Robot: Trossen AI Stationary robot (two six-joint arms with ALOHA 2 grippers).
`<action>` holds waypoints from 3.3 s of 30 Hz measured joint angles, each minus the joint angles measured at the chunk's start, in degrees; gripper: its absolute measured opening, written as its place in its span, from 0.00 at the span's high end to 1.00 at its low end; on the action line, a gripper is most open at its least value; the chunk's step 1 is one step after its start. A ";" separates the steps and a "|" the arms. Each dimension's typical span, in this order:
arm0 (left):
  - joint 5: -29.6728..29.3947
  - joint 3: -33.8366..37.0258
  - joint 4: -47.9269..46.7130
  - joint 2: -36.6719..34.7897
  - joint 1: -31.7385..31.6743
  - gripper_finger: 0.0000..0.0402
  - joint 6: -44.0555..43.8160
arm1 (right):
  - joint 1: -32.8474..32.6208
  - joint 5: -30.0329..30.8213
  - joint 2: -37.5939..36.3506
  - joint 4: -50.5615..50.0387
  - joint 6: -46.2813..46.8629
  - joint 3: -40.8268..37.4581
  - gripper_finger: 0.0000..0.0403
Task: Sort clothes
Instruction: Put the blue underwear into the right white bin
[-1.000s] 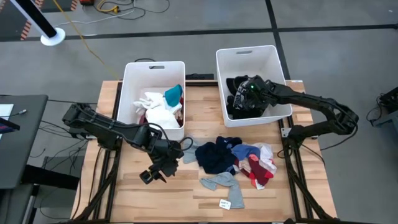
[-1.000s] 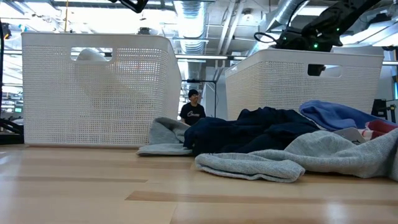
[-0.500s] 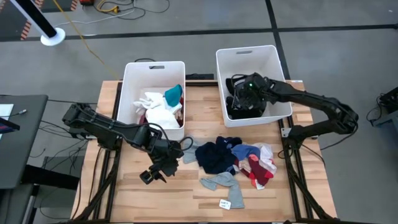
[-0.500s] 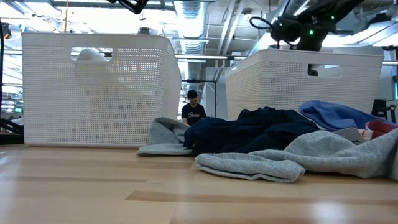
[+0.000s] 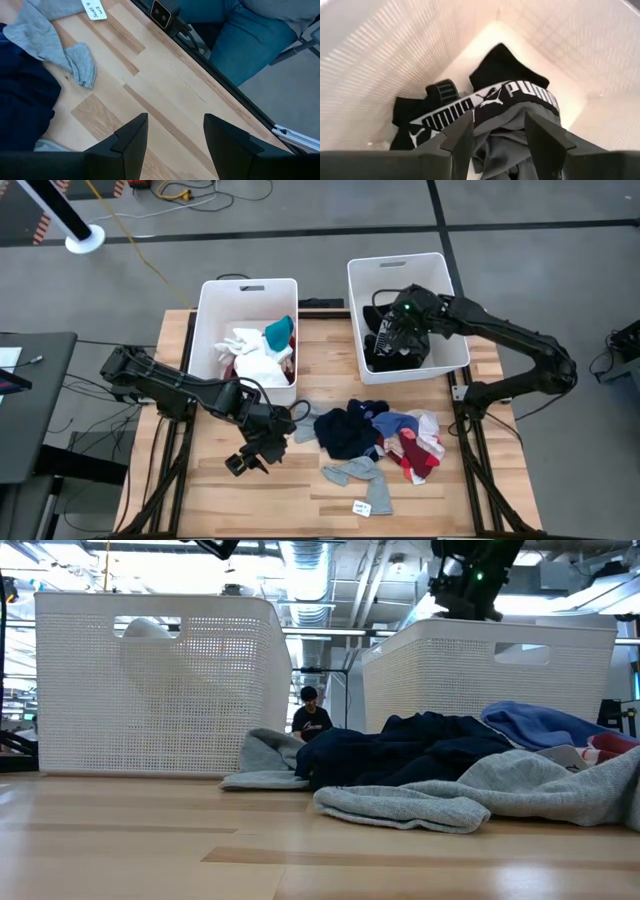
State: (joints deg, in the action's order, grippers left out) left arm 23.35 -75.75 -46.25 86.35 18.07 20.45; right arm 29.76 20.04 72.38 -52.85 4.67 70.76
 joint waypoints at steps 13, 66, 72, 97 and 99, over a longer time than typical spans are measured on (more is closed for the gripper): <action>0.00 0.00 0.82 -0.01 -0.01 0.53 -0.05 | 0.20 2.48 0.05 4.83 -0.04 -3.30 0.65; -13.19 8.57 26.26 8.68 -0.05 0.53 7.39 | -6.13 7.76 -0.45 -1.40 1.17 8.48 0.69; -13.29 8.57 29.09 13.56 -0.05 0.53 7.32 | -5.85 7.29 0.20 -3.68 2.42 8.45 0.69; -34.18 8.57 47.07 28.02 -2.84 0.55 9.98 | -35.76 6.85 0.26 -11.83 19.18 8.46 0.69; -34.13 8.55 47.31 28.10 -3.31 0.58 9.14 | -38.75 6.85 0.26 -11.71 20.94 8.46 0.69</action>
State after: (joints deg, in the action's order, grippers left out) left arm -10.78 -67.20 1.06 114.45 14.76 29.59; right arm -8.99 26.89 72.64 -64.57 25.60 79.22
